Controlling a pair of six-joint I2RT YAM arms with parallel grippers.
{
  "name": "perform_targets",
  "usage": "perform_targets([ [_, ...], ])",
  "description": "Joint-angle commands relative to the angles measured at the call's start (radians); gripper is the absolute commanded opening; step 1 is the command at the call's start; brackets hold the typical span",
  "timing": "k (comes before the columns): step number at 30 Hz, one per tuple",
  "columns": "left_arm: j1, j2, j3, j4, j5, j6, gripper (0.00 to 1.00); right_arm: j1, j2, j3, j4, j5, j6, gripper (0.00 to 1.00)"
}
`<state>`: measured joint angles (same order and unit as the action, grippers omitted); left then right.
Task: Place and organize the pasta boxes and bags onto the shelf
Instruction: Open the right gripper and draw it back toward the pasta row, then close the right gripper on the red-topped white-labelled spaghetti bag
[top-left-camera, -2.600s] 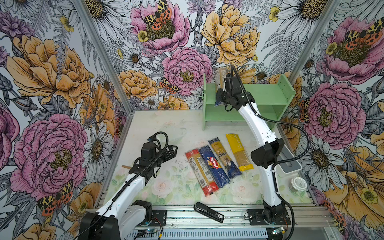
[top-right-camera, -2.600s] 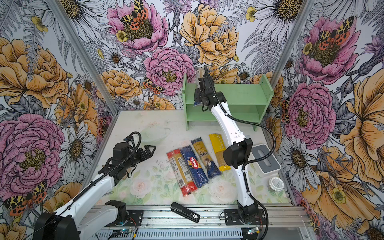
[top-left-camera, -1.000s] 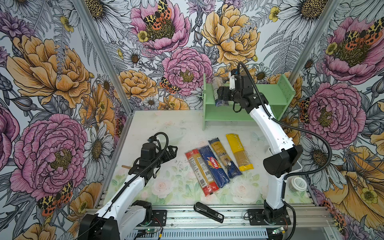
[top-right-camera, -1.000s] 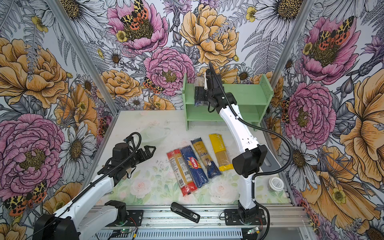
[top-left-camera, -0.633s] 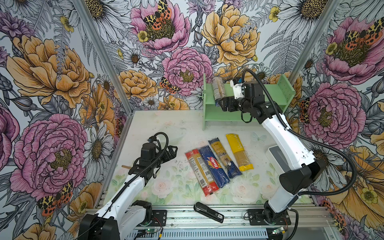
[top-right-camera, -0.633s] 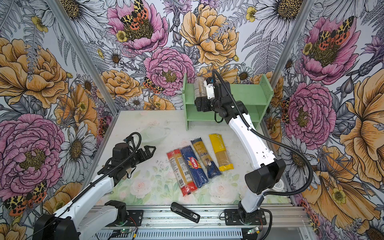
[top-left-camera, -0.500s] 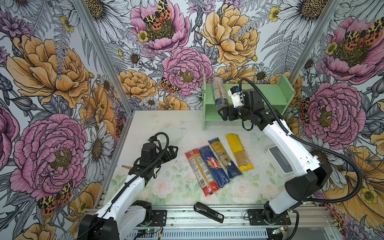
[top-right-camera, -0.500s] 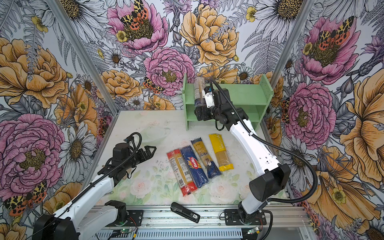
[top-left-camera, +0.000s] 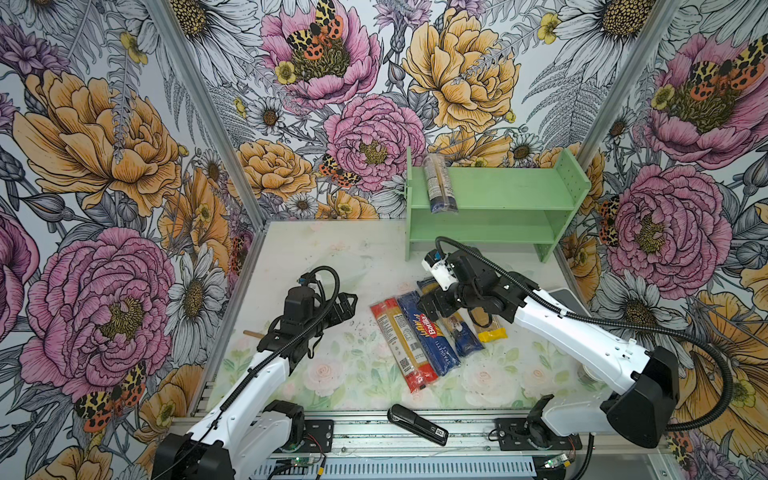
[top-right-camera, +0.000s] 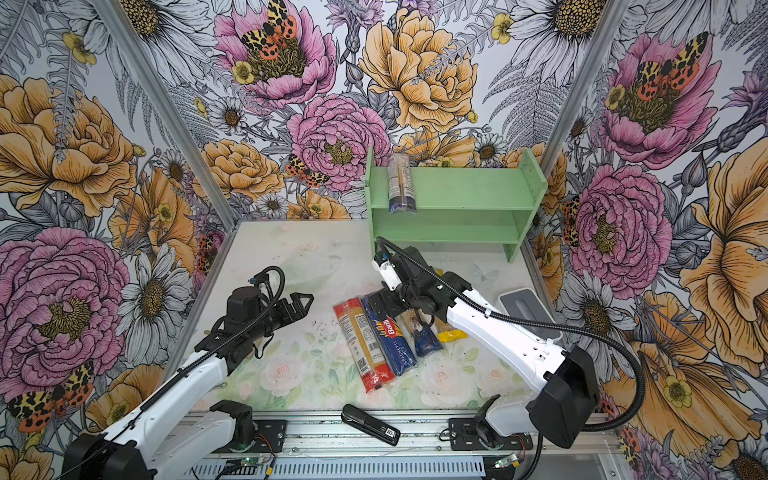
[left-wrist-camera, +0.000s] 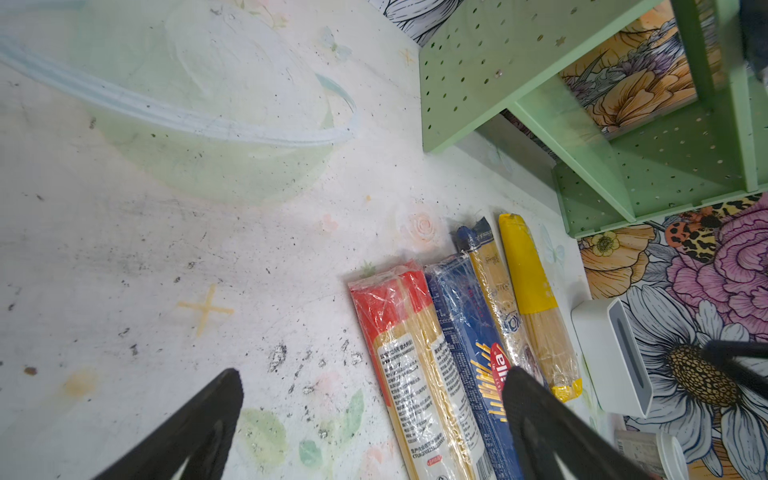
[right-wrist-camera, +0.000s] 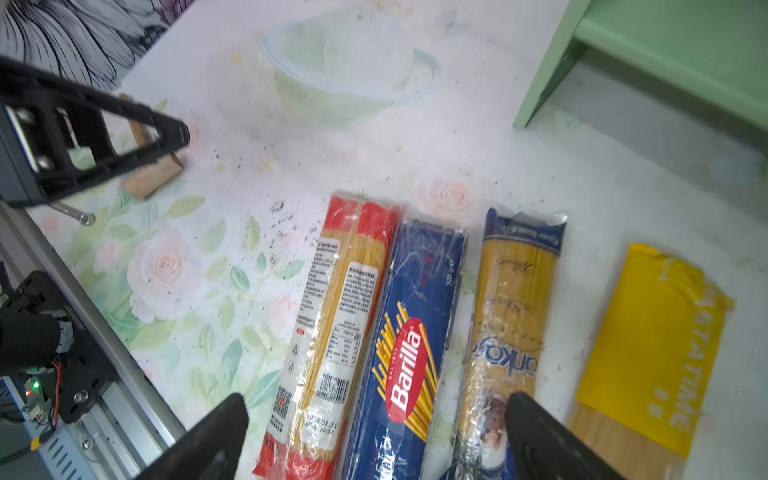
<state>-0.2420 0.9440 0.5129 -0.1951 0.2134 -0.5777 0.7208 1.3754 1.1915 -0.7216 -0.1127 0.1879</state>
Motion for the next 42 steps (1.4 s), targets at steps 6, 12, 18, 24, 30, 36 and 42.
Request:
perform_targets([
  [6, -0.008, -0.009, 0.034, -0.027, -0.031, 0.004, 0.99, 0.173, 0.054, -0.162, 0.159, 0.099, 0.155, 1.00],
  [12, -0.008, -0.002, 0.024, -0.025, -0.036, 0.003, 0.99, 0.259, 0.146, -0.190, 0.184, 0.159, 0.218, 0.99],
  [18, -0.008, -0.010, 0.020, -0.033, -0.039, 0.008, 0.99, 0.295, 0.224, -0.203, 0.214, 0.195, 0.274, 0.99],
  [24, -0.006, -0.002, 0.018, -0.028, -0.032, 0.007, 0.99, 0.304, 0.259, -0.249, 0.301, 0.189, 0.324, 0.99],
  [30, -0.006, 0.001, 0.009, -0.024, -0.034, 0.014, 0.99, 0.322, 0.282, -0.288, 0.367, 0.201, 0.364, 0.96],
  [36, 0.001, 0.006, 0.003, -0.018, -0.028, 0.017, 0.99, 0.366, 0.331, -0.290, 0.401, 0.275, 0.389, 0.95],
  [42, 0.024, 0.007, -0.014, 0.019, 0.033, 0.005, 0.99, 0.385, 0.373, -0.298, 0.409, 0.339, 0.420, 0.94],
])
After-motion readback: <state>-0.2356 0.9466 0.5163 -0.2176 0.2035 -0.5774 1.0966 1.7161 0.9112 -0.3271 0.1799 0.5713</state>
